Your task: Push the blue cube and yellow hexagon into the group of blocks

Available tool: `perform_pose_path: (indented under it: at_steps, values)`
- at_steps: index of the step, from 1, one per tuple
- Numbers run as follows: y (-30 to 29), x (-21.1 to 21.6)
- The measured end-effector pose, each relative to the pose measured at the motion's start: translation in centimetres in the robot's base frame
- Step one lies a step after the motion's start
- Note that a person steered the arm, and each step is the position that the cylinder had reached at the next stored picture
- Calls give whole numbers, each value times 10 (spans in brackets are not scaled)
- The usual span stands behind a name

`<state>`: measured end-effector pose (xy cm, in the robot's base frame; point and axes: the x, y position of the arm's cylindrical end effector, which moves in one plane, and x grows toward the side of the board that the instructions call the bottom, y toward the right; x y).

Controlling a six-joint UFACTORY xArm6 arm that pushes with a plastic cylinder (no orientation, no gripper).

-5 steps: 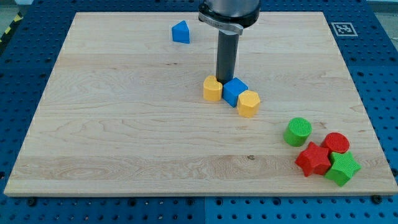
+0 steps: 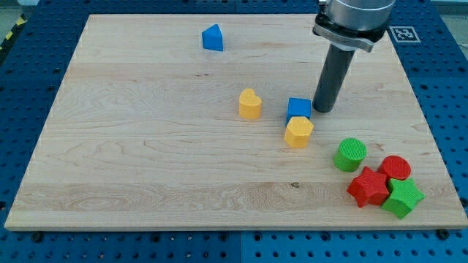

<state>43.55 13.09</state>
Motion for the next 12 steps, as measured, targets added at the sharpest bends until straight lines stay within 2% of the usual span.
perform_pose_path:
  at_steps: [1,3,5,6,7,8,10,12]
  values:
    - [-33,-4]
    - [-49,-9]
    - [-115,-10]
    - [-113,-9]
    - [-97,11]
    - [-61,32]
    - [5,32]
    - [9,33]
